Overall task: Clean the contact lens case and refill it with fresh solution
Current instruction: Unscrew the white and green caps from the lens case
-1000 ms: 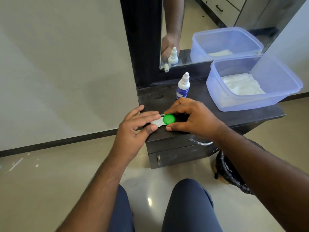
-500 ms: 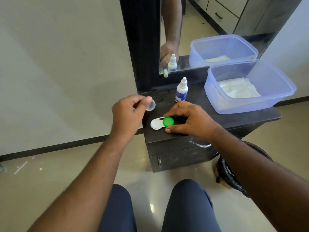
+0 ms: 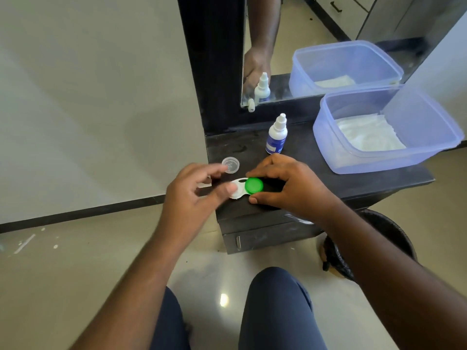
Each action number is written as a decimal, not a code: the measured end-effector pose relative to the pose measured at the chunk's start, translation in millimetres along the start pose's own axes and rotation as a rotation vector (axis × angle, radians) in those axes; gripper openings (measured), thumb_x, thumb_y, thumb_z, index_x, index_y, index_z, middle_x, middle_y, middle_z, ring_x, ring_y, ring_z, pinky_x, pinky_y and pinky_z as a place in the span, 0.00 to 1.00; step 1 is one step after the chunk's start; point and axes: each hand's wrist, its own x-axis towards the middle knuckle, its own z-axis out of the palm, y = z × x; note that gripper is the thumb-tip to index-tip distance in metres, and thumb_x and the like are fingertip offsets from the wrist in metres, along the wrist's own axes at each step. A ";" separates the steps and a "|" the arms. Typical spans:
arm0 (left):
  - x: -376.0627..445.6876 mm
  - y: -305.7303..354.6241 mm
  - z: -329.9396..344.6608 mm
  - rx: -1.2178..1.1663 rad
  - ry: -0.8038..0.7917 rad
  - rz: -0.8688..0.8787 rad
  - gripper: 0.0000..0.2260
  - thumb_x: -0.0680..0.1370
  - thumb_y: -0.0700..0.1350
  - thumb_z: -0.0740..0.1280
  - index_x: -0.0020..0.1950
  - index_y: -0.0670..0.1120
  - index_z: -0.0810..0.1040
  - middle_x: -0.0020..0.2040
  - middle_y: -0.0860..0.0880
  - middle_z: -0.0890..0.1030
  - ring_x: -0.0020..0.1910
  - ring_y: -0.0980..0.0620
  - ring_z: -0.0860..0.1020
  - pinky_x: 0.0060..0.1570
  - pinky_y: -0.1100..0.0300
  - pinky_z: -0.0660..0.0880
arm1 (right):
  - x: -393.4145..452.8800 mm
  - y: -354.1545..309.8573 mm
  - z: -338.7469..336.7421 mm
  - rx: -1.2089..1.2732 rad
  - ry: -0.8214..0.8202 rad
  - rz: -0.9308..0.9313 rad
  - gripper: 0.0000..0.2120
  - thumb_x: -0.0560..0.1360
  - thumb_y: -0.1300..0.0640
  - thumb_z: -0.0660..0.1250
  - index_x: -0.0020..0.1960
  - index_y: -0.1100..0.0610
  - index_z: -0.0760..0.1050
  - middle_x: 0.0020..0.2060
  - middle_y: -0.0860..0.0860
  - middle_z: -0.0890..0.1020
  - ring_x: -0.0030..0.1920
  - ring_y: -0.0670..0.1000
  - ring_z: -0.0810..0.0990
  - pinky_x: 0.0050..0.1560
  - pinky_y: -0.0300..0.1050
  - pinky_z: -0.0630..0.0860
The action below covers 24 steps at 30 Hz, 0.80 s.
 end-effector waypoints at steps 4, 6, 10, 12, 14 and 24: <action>-7.3 -7.3 7.5 0.022 -0.028 -0.001 0.20 0.65 0.55 0.77 0.55 0.52 0.83 0.52 0.58 0.77 0.54 0.60 0.76 0.54 0.67 0.72 | 1.8 -2.0 -2.1 -0.004 -0.009 -0.004 0.22 0.65 0.52 0.78 0.58 0.53 0.81 0.49 0.46 0.79 0.51 0.45 0.77 0.52 0.39 0.76; -2.3 -6.7 9.9 0.011 -0.012 0.006 0.19 0.64 0.54 0.76 0.53 0.51 0.83 0.50 0.57 0.77 0.52 0.61 0.76 0.52 0.67 0.73 | 3.7 -1.0 -4.4 -0.004 0.002 -0.014 0.21 0.65 0.52 0.78 0.57 0.53 0.81 0.48 0.45 0.79 0.50 0.45 0.77 0.51 0.35 0.75; -0.4 -9.0 10.8 -0.025 0.007 -0.001 0.16 0.66 0.47 0.78 0.52 0.52 0.84 0.49 0.55 0.77 0.50 0.61 0.76 0.48 0.71 0.72 | 7.6 1.5 -2.5 -0.008 0.034 -0.010 0.21 0.63 0.50 0.79 0.55 0.52 0.82 0.47 0.44 0.78 0.49 0.44 0.76 0.49 0.33 0.73; -3.0 -10.9 11.4 -0.038 0.014 -0.016 0.15 0.66 0.47 0.78 0.52 0.53 0.83 0.49 0.56 0.77 0.50 0.61 0.76 0.47 0.72 0.71 | 8.6 2.4 0.3 -0.004 0.049 0.003 0.19 0.62 0.50 0.79 0.52 0.50 0.82 0.45 0.44 0.78 0.47 0.44 0.76 0.46 0.33 0.71; -4.7 -11.6 11.1 -0.059 0.013 -0.030 0.15 0.66 0.47 0.77 0.52 0.54 0.83 0.50 0.55 0.77 0.49 0.60 0.77 0.48 0.71 0.72 | 8.0 2.3 2.1 0.025 0.047 0.023 0.18 0.62 0.50 0.80 0.50 0.49 0.82 0.44 0.43 0.78 0.46 0.44 0.76 0.44 0.33 0.70; 0.6 -8.1 13.2 -0.070 -0.013 -0.038 0.17 0.68 0.43 0.77 0.56 0.49 0.83 0.49 0.55 0.77 0.48 0.63 0.76 0.46 0.74 0.70 | 7.0 2.5 -3.6 0.010 -0.001 -0.037 0.18 0.67 0.52 0.77 0.56 0.53 0.82 0.45 0.43 0.78 0.47 0.44 0.78 0.49 0.37 0.75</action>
